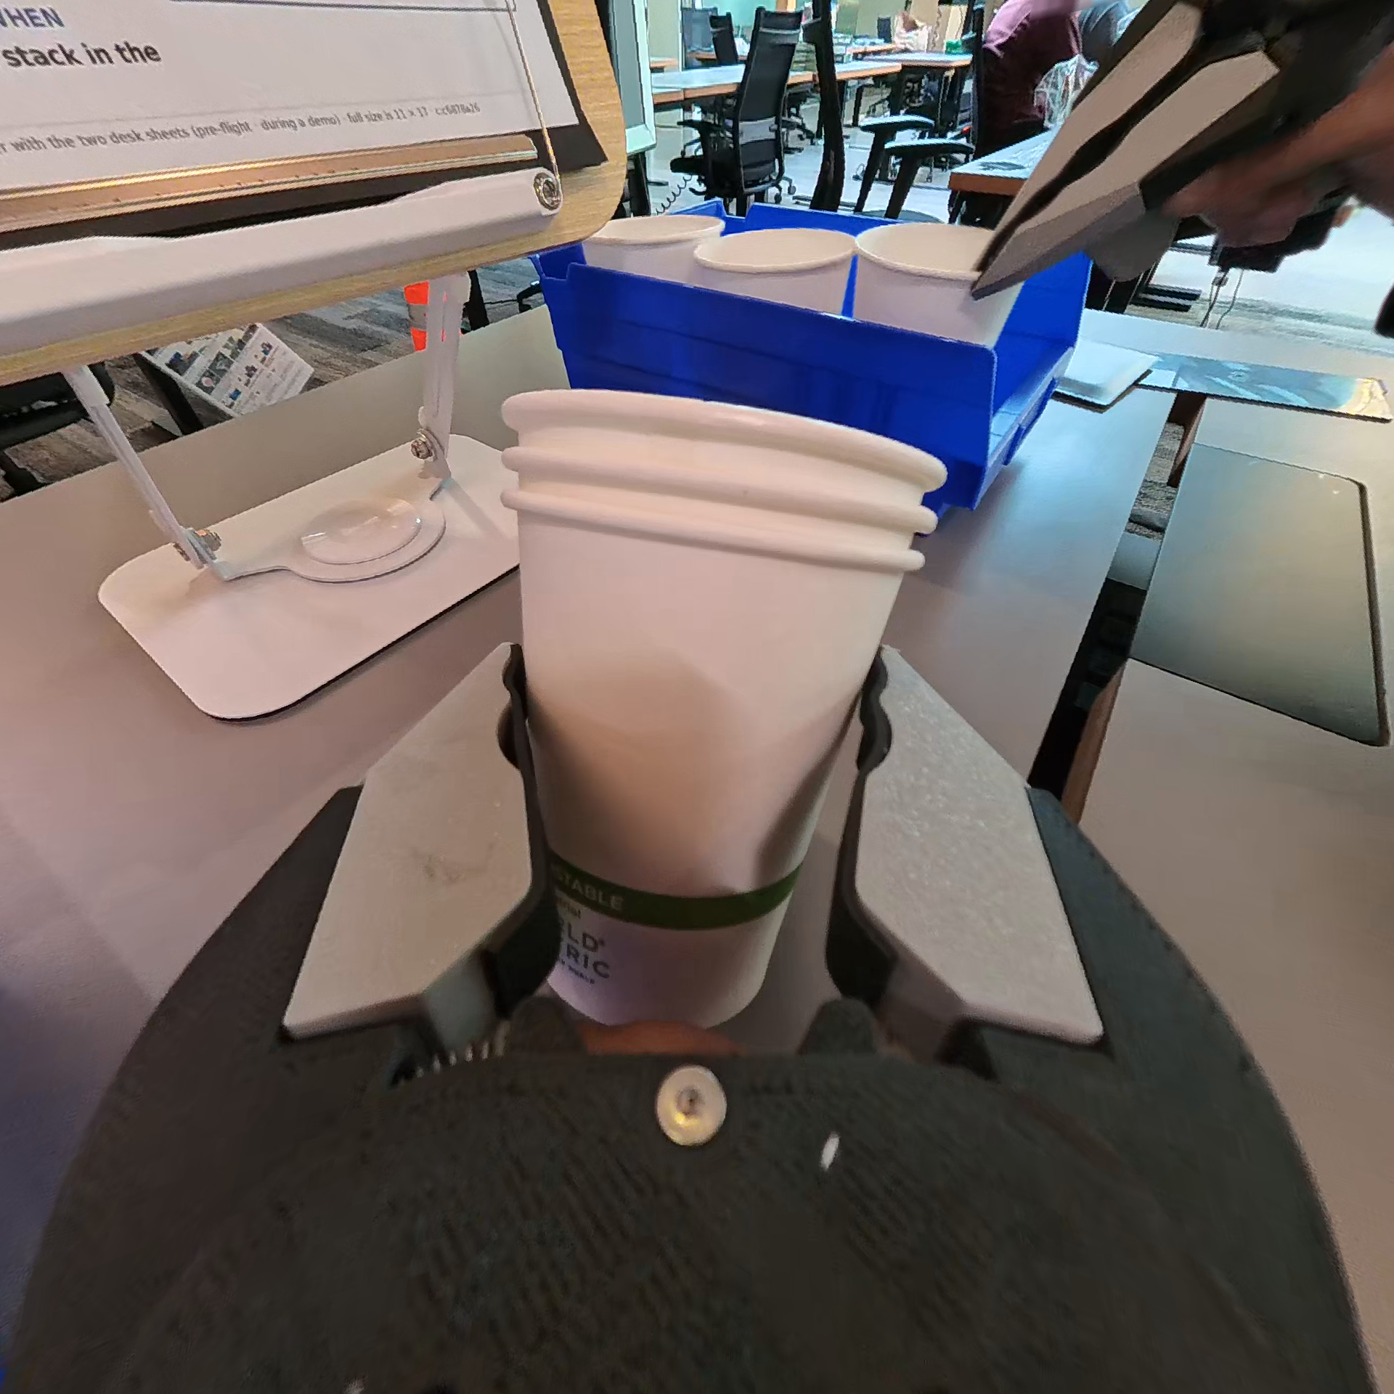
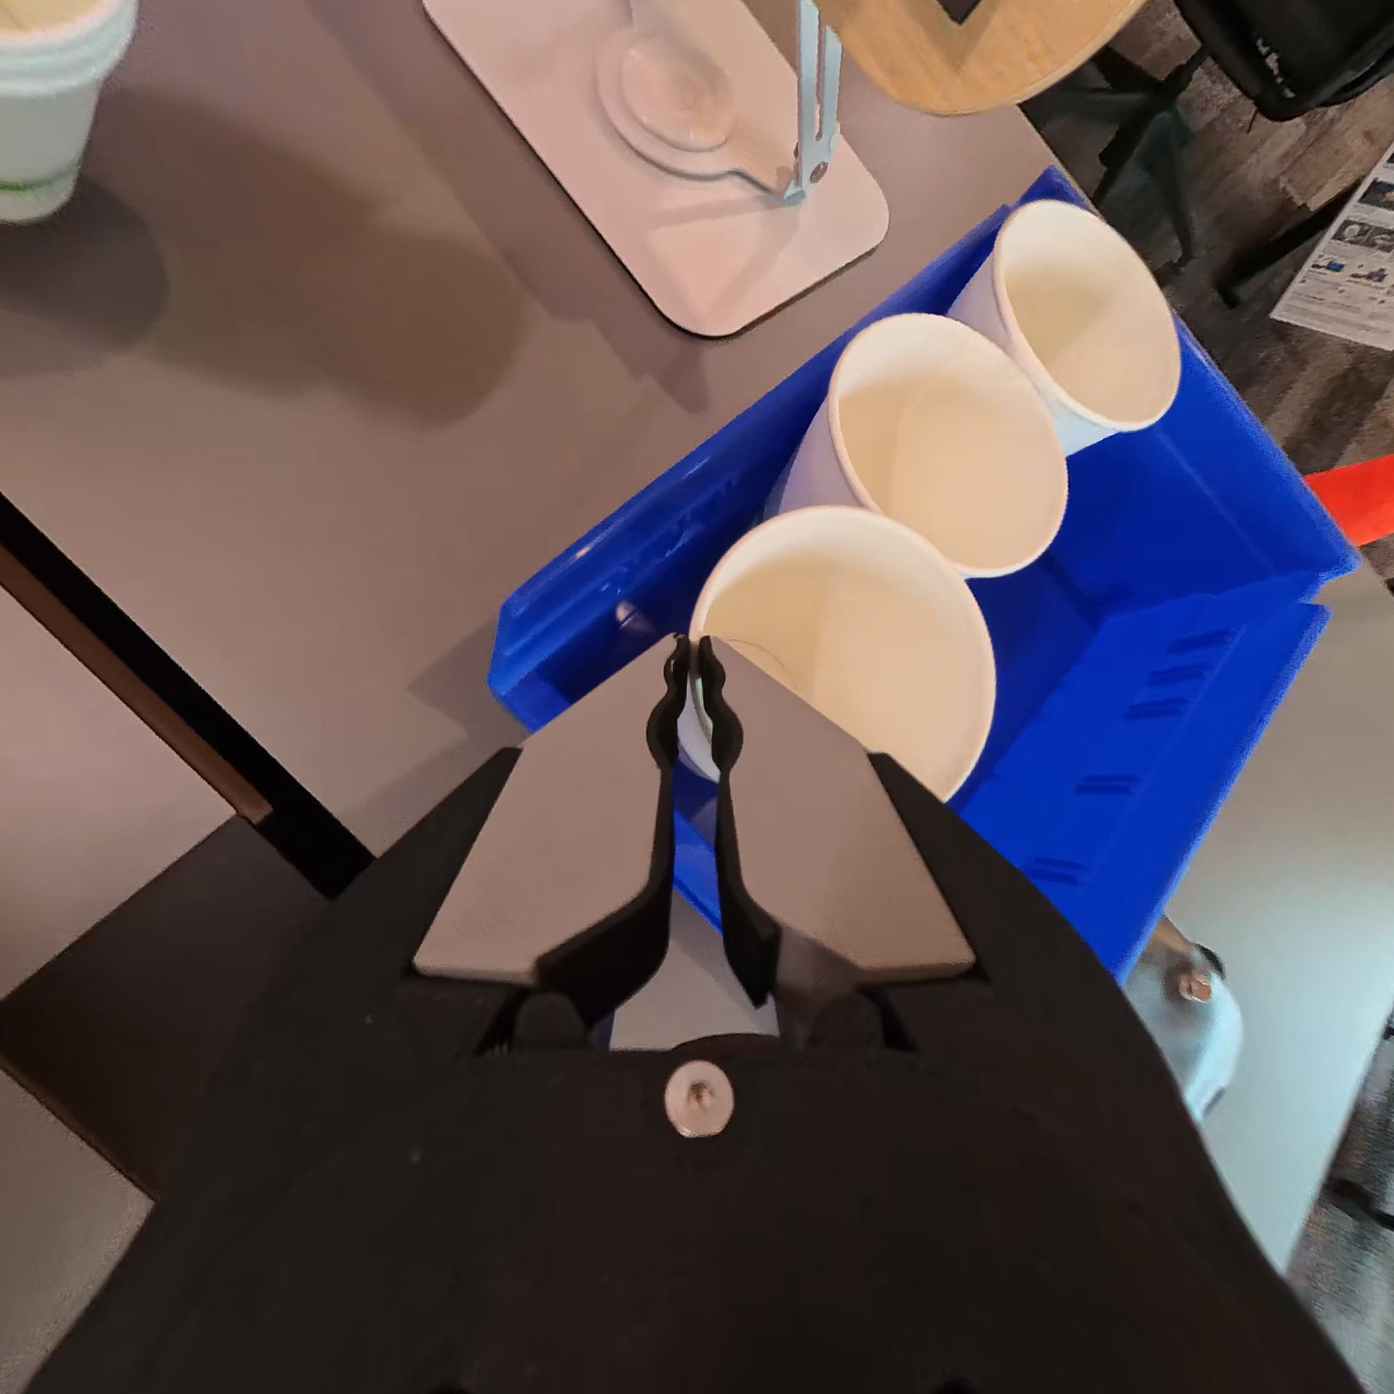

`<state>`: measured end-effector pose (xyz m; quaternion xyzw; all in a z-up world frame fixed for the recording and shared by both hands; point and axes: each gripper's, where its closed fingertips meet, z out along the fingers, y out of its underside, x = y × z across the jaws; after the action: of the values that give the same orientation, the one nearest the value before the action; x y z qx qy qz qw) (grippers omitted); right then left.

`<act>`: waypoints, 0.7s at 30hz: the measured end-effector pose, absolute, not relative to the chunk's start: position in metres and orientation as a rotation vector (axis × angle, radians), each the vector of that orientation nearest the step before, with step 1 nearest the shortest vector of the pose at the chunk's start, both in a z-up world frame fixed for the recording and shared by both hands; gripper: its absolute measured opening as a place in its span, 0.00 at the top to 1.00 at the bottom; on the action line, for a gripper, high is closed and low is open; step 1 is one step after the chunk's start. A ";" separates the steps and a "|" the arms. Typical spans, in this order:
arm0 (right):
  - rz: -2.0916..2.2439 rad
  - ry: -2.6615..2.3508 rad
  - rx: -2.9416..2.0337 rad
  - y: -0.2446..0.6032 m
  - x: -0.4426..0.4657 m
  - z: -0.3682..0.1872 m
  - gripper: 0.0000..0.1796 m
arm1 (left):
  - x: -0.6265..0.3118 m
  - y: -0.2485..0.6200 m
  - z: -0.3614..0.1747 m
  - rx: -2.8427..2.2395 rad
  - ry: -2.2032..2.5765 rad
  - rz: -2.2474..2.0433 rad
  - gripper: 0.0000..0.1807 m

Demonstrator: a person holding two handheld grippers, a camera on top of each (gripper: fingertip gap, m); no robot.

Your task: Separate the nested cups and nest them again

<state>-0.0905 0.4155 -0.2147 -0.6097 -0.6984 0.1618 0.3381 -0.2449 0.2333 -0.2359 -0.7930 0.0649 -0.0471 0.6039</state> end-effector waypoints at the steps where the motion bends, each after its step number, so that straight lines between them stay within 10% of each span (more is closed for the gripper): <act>1: 0.405 -1.838 -1.581 0.413 -0.090 -0.215 1.00 | -0.245 0.233 -0.236 -1.837 0.150 -0.110 0.52; 21: 0.610 -1.641 -1.510 0.402 -0.101 -0.171 0.96 | -0.245 0.233 -0.236 -1.836 0.150 -0.122 0.52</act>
<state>-0.1013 0.4020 -0.1706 -0.5977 -0.6497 0.2413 0.4029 -0.2449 0.2330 -0.2364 -0.7931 0.0647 -0.0529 0.6033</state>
